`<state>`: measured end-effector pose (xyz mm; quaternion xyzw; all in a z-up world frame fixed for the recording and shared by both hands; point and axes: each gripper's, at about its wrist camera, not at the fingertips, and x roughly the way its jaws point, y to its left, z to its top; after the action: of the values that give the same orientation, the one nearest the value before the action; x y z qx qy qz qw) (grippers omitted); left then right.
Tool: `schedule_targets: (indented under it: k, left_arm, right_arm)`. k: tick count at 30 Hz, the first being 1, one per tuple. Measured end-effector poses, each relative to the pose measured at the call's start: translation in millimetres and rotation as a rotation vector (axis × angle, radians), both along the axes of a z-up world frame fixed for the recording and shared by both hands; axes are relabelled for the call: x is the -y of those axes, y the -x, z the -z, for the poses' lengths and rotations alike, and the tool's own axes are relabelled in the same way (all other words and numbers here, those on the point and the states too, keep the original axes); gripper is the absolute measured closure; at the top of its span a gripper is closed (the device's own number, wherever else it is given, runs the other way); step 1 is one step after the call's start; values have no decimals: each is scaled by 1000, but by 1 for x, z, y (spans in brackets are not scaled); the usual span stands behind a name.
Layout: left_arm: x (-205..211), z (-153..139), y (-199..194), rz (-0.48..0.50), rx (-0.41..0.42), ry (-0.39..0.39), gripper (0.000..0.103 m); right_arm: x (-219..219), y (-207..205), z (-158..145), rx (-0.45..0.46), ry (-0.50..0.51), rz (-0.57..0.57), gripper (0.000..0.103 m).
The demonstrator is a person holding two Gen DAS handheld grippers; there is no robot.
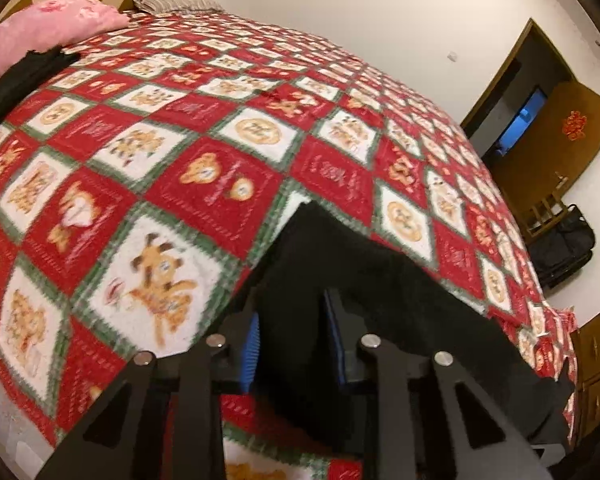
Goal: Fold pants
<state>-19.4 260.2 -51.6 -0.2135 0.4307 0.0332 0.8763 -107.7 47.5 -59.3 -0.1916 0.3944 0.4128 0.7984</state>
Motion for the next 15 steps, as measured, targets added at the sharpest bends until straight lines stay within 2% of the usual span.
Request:
schedule_targets:
  k: [3, 5, 6, 7, 9, 11, 12, 13, 14, 15]
  left_arm:
    - [-4, 8, 2, -17, -36, -45, 70]
    - [-11, 12, 1, -46, -48, -48, 60]
    - [-14, 11, 1, -55, -45, -53, 59]
    - [-15, 7, 0, -64, -38, -75, 58]
    - [-16, -5, -1, -88, -9, -167, 55]
    - [-16, -19, 0, -115, 37, -244, 44]
    - [-15, -27, 2, -125, 68, -266, 42]
    - [-12, -32, 2, -124, 92, -276, 42]
    - [-6, -37, 2, -105, 118, -283, 42]
    - [4, -40, 0, -67, 137, -291, 42]
  right_arm:
    - [-1, 3, 6, -13, -3, -15, 99]
    - [0, 3, 4, -11, -13, -9, 99]
    - [2, 1, 1, -18, -22, 5, 99]
    - [6, -1, -3, -38, -51, 22, 99]
    - [24, -9, -16, -100, -168, 69, 99]
    - [47, -19, -31, -136, -275, 143, 98]
    - [58, -23, -37, -140, -309, 179, 96]
    - [71, -27, -42, -143, -339, 230, 94]
    - [85, -33, -47, -148, -358, 289, 83]
    - [100, -37, -51, -149, -380, 351, 68]
